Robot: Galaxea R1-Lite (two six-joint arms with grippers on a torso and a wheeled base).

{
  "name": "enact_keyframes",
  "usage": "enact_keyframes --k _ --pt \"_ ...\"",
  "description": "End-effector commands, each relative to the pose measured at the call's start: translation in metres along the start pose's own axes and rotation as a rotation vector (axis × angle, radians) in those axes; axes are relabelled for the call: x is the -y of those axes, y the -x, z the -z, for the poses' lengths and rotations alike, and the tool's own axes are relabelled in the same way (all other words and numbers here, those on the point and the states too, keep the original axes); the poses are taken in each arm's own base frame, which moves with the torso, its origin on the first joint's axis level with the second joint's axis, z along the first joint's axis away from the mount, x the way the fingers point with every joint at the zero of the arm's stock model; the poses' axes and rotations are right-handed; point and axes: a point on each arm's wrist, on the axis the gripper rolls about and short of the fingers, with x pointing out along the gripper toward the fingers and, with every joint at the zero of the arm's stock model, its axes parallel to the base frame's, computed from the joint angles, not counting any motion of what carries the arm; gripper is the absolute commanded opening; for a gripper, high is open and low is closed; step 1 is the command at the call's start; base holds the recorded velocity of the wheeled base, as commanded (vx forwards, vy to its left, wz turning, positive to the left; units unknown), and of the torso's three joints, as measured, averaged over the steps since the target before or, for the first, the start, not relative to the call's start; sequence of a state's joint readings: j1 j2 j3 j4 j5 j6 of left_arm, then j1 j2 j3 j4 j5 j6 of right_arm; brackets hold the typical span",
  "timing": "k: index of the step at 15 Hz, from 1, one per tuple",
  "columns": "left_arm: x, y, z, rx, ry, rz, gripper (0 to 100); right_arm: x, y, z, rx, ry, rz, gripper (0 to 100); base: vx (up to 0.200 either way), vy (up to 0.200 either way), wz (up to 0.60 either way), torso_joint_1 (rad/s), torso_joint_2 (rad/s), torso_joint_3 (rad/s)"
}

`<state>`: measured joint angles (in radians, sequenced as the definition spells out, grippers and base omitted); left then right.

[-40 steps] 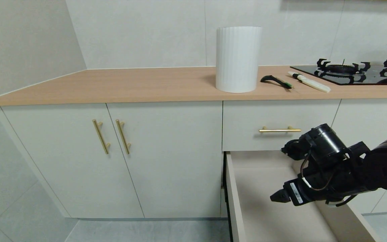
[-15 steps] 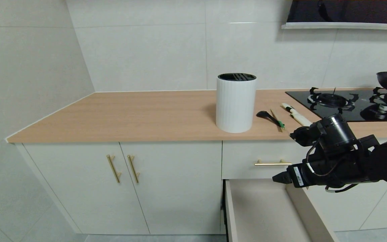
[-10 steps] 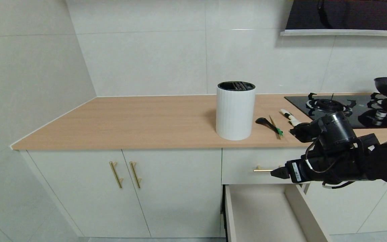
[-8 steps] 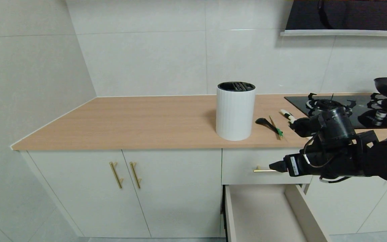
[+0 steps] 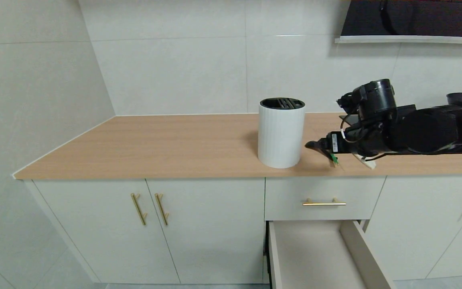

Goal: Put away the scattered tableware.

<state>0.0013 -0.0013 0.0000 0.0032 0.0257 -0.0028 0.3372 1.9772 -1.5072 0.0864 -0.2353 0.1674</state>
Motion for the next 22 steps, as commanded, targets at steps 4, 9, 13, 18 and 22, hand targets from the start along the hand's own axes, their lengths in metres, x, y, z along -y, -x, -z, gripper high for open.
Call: enact_keyframes --k 4,9,13,18,22 --pt "0.0 0.0 0.0 -0.001 0.0 -0.001 100 0.024 -0.07 0.012 -0.066 -0.035 0.105 100 0.0 0.0 0.0 0.0 0.0 0.0" --pt "0.0 0.0 0.0 -0.001 0.0 -0.001 100 0.028 -0.09 0.022 -0.098 -0.033 0.129 100 0.0 0.0 0.0 0.0 0.0 0.0" --pt "0.0 0.0 0.0 -0.001 0.0 -0.001 100 0.029 -0.095 0.027 -0.145 -0.026 0.138 100 0.0 0.0 0.0 0.0 0.0 0.0" --pt "0.0 0.0 0.0 -0.001 0.0 -0.001 100 0.029 -0.099 0.03 -0.151 -0.026 0.138 0 0.0 0.0 0.0 0.0 0.0 0.0" --pt "0.0 0.0 0.0 -0.001 0.0 -0.001 100 0.033 -0.101 0.027 -0.143 -0.04 0.146 0 0.0 0.0 0.0 0.0 0.0 0.0"
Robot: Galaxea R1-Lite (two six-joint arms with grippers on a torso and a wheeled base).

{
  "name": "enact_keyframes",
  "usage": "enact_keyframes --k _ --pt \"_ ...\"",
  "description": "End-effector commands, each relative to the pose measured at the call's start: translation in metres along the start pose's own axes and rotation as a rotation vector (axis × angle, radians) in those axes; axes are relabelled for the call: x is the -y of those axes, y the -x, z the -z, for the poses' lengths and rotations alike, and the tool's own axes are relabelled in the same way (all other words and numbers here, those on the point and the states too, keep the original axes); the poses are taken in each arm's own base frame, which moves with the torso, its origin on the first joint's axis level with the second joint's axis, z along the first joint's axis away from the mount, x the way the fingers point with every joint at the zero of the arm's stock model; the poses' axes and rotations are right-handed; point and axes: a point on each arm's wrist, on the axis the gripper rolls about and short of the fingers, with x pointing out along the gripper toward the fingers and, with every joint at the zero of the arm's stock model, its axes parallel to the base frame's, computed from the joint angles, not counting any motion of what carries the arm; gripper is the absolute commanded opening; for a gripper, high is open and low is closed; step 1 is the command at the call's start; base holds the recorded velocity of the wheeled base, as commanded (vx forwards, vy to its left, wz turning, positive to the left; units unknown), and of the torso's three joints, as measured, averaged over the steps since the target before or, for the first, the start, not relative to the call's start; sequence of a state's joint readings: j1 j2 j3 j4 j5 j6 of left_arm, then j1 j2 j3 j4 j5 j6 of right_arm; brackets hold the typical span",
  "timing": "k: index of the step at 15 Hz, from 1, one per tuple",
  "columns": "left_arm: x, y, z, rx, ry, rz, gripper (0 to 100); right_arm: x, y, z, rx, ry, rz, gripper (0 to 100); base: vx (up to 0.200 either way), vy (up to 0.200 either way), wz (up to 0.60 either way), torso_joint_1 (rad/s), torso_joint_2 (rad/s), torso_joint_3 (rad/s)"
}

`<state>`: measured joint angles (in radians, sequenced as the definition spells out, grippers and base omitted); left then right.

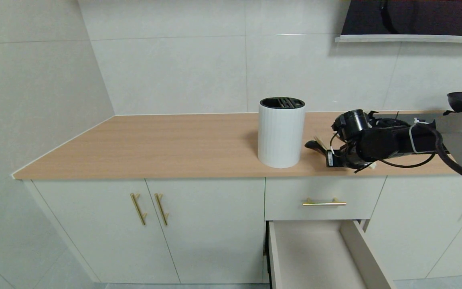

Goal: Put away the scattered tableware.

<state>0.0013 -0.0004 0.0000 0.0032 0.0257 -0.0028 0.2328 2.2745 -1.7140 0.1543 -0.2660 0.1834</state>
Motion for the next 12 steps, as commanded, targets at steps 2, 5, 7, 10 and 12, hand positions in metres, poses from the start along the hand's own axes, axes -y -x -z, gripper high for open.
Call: enact_keyframes --k 2,5,7,10,12 --pt "0.0 0.0 0.0 0.0 0.0 -0.001 100 0.003 0.002 -0.003 0.008 -0.007 0.002 0 0.0 0.0 0.0 0.0 0.0 0.0" --pt "0.0 0.0 0.0 0.0 0.0 -0.001 100 0.005 0.014 -0.01 0.033 -0.028 0.0 0 0.0 0.0 0.0 0.0 0.0 0.0" --pt "0.0 0.0 0.0 0.0 0.0 -0.001 100 0.01 0.039 -0.021 0.069 -0.073 -0.009 0 0.0 0.0 0.0 0.0 0.0 0.0" --pt "0.0 0.0 0.0 0.0 0.0 -0.001 100 0.022 0.09 -0.017 0.061 -0.117 -0.037 0 0.0 0.0 0.0 0.0 0.0 0.0" --pt "0.0 0.0 0.0 0.0 0.0 -0.001 100 0.035 0.137 -0.011 0.081 -0.123 -0.103 0 0.0 0.0 0.0 0.0 0.0 0.0"
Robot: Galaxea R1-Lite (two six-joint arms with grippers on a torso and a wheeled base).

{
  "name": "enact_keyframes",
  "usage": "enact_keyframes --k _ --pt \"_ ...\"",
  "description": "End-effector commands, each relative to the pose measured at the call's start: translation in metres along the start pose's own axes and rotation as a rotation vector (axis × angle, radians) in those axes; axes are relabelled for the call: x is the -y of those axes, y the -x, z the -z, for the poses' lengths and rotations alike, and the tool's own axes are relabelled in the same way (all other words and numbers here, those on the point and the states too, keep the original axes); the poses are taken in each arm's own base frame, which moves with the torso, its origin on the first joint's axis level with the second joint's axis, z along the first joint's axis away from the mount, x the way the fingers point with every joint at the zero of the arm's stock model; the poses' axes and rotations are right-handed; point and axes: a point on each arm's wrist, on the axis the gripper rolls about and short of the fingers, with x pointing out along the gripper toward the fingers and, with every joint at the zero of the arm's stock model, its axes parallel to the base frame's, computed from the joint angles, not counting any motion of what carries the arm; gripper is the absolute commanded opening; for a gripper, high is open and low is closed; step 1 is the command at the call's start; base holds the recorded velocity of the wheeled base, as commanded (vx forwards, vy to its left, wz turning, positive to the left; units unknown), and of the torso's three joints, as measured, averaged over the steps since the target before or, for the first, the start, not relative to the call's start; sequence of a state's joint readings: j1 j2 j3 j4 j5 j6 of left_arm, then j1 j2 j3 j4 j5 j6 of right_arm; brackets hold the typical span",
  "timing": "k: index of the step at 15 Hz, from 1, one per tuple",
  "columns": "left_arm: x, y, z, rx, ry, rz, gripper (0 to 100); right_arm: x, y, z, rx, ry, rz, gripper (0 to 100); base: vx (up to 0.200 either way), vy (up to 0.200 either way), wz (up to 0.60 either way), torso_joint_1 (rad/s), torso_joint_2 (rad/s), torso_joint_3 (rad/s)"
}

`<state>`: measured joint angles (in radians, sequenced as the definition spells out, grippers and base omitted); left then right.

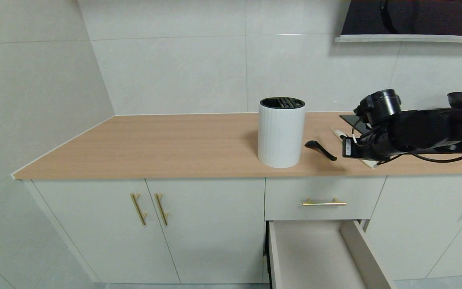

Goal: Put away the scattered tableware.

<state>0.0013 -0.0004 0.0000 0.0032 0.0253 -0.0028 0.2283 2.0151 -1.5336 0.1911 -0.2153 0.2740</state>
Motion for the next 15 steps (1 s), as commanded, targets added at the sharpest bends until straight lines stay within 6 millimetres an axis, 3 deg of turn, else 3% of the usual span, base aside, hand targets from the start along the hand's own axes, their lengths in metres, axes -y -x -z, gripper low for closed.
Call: enact_keyframes --k 1,2,4,8,12,15 --pt "0.0 0.0 0.0 0.0 0.0 -0.001 100 0.015 0.071 -0.003 0.062 -0.024 -0.07 0 0.0 0.0 0.0 0.0 0.0 0.0" --pt "0.0 0.0 0.0 0.0 0.0 -0.001 100 0.023 0.103 0.007 0.067 -0.025 -0.121 0 0.0 0.0 0.0 0.0 0.0 0.0" --pt "0.0 0.0 0.0 0.0 0.0 -0.001 100 0.034 0.142 0.022 0.061 -0.02 -0.219 0 0.0 0.0 0.0 0.0 0.0 0.0" --pt "0.0 0.0 0.0 0.0 0.0 -0.001 100 0.046 0.189 0.04 -0.033 0.001 -0.352 0 0.0 0.0 0.0 0.0 0.0 0.0" --pt "0.0 0.0 0.0 0.0 0.0 -0.001 100 0.047 0.187 0.055 -0.137 0.028 -0.397 0 0.0 0.0 0.0 0.0 0.0 0.0" --pt "0.0 0.0 0.0 0.0 0.0 -0.001 100 0.047 0.173 0.064 -0.223 0.056 -0.461 0 0.0 0.0 0.0 0.0 0.0 0.0"
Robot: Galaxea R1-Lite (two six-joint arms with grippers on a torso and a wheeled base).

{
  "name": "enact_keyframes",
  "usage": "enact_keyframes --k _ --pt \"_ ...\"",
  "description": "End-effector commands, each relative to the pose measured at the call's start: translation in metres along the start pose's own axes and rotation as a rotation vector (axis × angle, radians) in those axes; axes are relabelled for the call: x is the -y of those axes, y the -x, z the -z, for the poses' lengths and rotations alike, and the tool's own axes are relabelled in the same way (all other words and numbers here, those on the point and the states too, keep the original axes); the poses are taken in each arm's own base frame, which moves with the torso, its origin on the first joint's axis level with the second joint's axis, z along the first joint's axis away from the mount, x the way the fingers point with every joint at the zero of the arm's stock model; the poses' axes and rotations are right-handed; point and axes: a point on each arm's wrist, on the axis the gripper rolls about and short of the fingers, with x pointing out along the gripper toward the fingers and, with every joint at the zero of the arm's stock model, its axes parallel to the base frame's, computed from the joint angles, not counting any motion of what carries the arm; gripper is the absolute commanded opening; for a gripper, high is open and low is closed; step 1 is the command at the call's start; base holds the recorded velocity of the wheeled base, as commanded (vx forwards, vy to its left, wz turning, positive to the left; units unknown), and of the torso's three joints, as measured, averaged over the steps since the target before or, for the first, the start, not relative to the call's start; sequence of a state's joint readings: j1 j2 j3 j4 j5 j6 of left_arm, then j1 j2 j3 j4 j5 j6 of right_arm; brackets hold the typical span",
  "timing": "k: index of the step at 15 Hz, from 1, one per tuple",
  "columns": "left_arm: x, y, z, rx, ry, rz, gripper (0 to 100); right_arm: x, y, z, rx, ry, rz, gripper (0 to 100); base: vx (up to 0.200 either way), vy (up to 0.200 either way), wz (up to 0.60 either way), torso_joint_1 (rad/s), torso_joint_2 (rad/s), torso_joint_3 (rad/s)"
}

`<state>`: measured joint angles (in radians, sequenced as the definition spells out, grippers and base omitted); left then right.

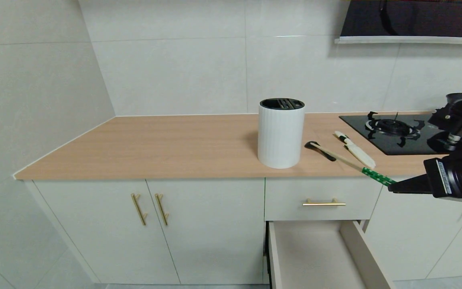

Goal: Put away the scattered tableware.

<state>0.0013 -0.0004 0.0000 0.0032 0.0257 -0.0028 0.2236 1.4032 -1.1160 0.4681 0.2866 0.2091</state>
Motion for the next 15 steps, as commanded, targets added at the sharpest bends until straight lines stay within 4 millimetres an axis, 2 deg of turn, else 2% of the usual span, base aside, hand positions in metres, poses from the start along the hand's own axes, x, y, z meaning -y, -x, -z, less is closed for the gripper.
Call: enact_keyframes --k 1,7,11,15 --pt "0.0 0.0 0.0 0.0 0.0 -0.001 100 0.004 -0.01 0.002 -0.037 -0.001 0.005 0 0.0 0.0 0.0 0.0 0.0 0.0" --pt "0.0 0.0 0.0 0.0 0.0 -0.001 100 0.01 -0.033 0.012 -0.136 0.051 0.016 0 0.0 0.0 0.0 0.0 0.0 0.0" --pt "0.0 0.0 0.0 0.0 0.0 -0.001 100 0.008 -0.047 0.017 -0.193 0.058 0.005 0 0.0 0.0 0.0 -0.012 0.03 0.019" --pt "0.0 0.0 0.0 0.0 0.0 -0.001 100 0.009 -0.053 0.018 -0.215 0.057 0.006 0 0.0 0.0 0.0 -0.162 0.4 0.224"
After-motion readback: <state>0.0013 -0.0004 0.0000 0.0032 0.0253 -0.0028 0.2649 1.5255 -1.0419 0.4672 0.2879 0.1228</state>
